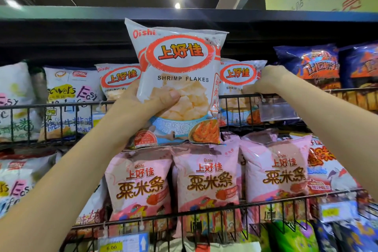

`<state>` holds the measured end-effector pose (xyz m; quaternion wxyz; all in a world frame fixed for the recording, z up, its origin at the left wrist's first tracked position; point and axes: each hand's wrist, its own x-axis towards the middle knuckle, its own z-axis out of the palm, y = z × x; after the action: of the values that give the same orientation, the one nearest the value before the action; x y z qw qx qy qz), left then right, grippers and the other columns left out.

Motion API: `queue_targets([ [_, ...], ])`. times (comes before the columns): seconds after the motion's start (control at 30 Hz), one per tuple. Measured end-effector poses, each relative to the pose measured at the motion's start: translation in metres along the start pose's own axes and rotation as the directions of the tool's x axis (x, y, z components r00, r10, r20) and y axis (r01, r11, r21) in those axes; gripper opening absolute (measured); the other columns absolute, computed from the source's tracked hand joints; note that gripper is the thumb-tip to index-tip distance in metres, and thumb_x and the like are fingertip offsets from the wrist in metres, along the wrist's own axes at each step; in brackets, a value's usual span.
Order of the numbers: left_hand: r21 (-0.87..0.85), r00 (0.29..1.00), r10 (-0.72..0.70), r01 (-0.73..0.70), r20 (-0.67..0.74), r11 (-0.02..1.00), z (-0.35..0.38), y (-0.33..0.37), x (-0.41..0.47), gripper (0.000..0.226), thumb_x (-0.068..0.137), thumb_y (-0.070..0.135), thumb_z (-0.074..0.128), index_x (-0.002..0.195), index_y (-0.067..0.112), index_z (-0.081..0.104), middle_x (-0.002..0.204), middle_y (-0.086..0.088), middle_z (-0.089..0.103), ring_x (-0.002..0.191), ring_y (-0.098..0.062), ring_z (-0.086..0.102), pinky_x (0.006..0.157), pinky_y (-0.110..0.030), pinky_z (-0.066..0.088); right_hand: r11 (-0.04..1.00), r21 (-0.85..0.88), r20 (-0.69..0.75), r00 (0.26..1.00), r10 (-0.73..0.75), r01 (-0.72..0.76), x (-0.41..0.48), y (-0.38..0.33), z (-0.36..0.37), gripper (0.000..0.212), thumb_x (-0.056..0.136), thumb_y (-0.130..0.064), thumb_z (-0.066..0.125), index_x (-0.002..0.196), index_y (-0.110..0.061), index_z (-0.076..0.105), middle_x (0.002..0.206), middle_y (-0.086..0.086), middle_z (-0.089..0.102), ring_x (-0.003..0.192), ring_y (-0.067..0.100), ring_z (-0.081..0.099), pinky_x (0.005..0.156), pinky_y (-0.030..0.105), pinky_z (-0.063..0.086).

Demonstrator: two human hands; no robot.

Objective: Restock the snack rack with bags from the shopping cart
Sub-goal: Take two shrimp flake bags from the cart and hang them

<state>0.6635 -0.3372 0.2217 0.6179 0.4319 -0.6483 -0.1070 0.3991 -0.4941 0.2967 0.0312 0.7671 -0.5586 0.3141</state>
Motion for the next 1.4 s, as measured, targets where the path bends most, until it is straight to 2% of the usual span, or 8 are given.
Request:
queue_targets([
  [0.1,0.033,1.0,0.013,-0.013,-0.015,0.999,0.0,0.008,0.009,0.084,0.061,0.068,0.088,0.132,0.03,0.064,0.119,0.006,0.077,0.111,-0.021,0.074,0.098,-0.048,0.055,1.0,-0.016,-0.254,0.967,-0.021,0.018,0.007,0.002,0.001,0.045,0.094,-0.053,0.065,0.12,-0.016,0.063,0.1,0.003,0.066,0.084,0.019,0.061,0.069,0.032,0.047],
  [0.23,0.066,0.997,0.072,-0.07,-0.041,0.995,0.0,0.021,0.03,0.089,0.058,0.071,0.088,0.131,0.028,0.064,0.121,0.004,0.076,0.112,-0.022,0.073,0.1,-0.054,0.055,0.848,0.381,-0.34,0.909,-0.242,0.369,-0.008,-0.018,-0.006,0.049,0.096,-0.058,0.058,0.125,-0.02,0.065,0.112,-0.006,0.07,0.102,0.014,0.066,0.089,0.034,0.052],
  [0.37,0.069,0.984,0.173,-0.17,-0.042,0.983,-0.001,0.035,0.053,0.088,0.065,0.065,0.089,0.135,0.02,0.061,0.125,0.0,0.074,0.115,-0.021,0.072,0.101,-0.053,0.055,0.503,0.775,-0.196,0.902,-0.383,0.382,-0.025,-0.044,-0.014,0.054,0.092,-0.076,0.043,0.115,-0.033,0.066,0.104,-0.015,0.075,0.094,0.0,0.071,0.096,0.04,0.055],
  [0.5,0.156,0.96,0.278,-0.272,-0.017,0.95,0.001,0.05,0.07,0.078,0.074,0.058,0.088,0.136,0.019,0.061,0.126,-0.002,0.073,0.116,-0.021,0.071,0.099,-0.048,0.057,0.496,0.665,-0.387,0.826,-0.409,0.558,-0.029,-0.053,-0.012,0.054,0.088,-0.059,0.07,0.129,-0.025,0.057,0.114,-0.012,0.072,0.098,-0.001,0.071,0.086,0.027,0.06],
  [0.63,0.264,0.965,0.257,-0.236,-0.047,0.935,0.003,0.057,0.076,0.077,0.077,0.06,0.083,0.14,0.028,0.052,0.121,0.01,0.071,0.104,-0.007,0.073,0.061,-0.017,0.056,0.424,0.66,-0.533,0.784,-0.318,0.621,-0.02,-0.058,-0.008,0.052,0.086,-0.045,0.08,0.125,-0.019,0.059,0.113,-0.008,0.074,0.102,0.003,0.071,0.09,0.031,0.061],
  [0.87,0.273,0.972,0.221,-0.191,-0.085,0.943,-0.011,0.032,0.075,0.086,0.086,0.063,0.071,0.156,0.033,0.032,0.129,0.006,0.068,0.114,-0.007,0.069,0.102,-0.039,0.056,0.475,0.654,-0.531,0.805,-0.265,0.589,-0.01,-0.062,0.021,0.052,0.081,-0.045,0.084,0.121,-0.026,0.056,0.11,-0.012,0.072,0.099,-0.002,0.069,0.088,0.027,0.06],
  [1.07,0.446,0.972,0.217,-0.154,-0.093,0.882,-0.01,0.019,0.066,0.086,0.097,0.045,0.066,0.162,0.032,0.01,0.107,0.026,0.056,0.082,0.017,0.058,0.068,-0.006,0.043,0.604,0.6,-0.438,0.847,-0.3,0.525,-0.013,-0.059,0.039,0.053,0.085,-0.054,0.076,0.123,-0.028,0.051,0.106,-0.021,0.064,0.094,-0.008,0.06,0.068,0.012,0.045],
  [1.4,0.693,0.973,0.228,-0.18,0.023,0.698,-0.008,-0.002,0.067,0.086,0.103,0.037,0.06,0.164,0.033,0.0,0.144,0.0,0.06,0.12,-0.017,0.063,0.097,-0.032,0.054,0.769,0.366,-0.308,0.848,-0.431,0.524,-0.007,-0.058,0.054,0.098,0.095,-0.054,0.062,0.162,-0.029,-0.006,0.135,0.0,0.064,0.104,0.017,0.066,0.084,0.03,0.052],
])
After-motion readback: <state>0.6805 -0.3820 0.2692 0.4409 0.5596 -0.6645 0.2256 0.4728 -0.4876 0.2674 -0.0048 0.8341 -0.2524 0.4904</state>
